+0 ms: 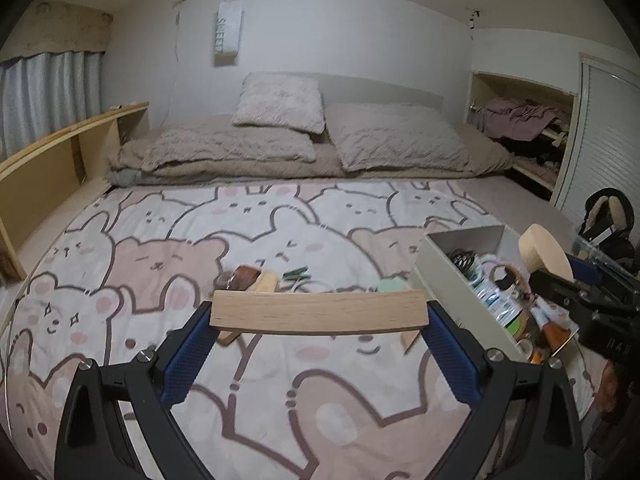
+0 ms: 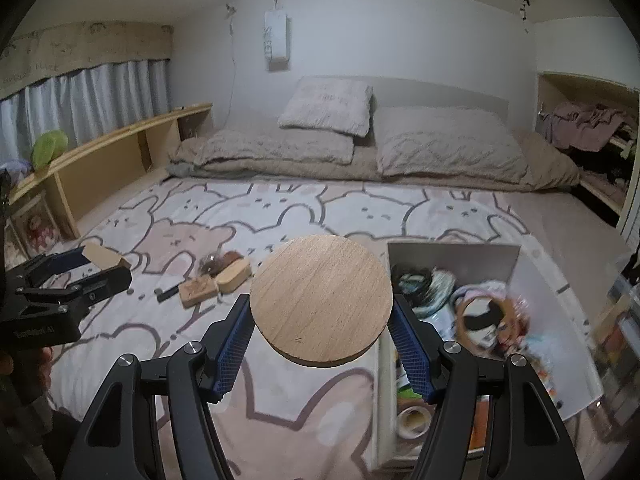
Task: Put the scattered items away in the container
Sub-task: 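Lower the wooden disc into the box and open the right tool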
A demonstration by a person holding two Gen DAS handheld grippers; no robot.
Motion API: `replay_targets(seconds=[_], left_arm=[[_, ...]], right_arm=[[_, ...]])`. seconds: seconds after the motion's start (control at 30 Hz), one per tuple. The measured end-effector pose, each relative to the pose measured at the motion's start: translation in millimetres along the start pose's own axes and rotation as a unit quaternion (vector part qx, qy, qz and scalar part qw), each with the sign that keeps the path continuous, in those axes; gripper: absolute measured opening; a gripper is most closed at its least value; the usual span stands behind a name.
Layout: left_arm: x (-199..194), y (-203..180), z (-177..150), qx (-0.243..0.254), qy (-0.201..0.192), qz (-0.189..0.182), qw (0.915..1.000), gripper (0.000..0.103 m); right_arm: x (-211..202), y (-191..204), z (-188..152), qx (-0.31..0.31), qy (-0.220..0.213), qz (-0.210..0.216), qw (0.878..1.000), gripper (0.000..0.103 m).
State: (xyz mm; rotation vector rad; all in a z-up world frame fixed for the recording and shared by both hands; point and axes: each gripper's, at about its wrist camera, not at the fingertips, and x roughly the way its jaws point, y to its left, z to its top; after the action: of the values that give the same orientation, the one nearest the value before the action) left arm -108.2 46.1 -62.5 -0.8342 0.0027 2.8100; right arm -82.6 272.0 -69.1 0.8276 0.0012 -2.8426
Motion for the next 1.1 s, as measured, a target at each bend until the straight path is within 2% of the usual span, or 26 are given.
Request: replay_targets(seconds=[0.13,0.5,0.7,1.1], left_arm=[[-1,-12,14,0.005,-0.015,-0.010,0.9998,0.100],[3,-47,38,0.008,-0.031,-0.048,0.9983,0.100],[10,-76,45,0.025,-0.033,-0.065,0.9970,0.100],[24,-131,63,0.036,-0.037,-0.124,0.9910,0.100]], right_arm=[[-10,-20,14,0.006,-0.009,0.001,1.000,0.068],[-24,-71,38,-0.008,-0.017,-0.037,0.999,0.068],[-28,-102,46,-0.007,-0.009,-0.059,0.998,0.068],[-22,-163,48,0.012,0.014,-0.087,0.996,0.068]])
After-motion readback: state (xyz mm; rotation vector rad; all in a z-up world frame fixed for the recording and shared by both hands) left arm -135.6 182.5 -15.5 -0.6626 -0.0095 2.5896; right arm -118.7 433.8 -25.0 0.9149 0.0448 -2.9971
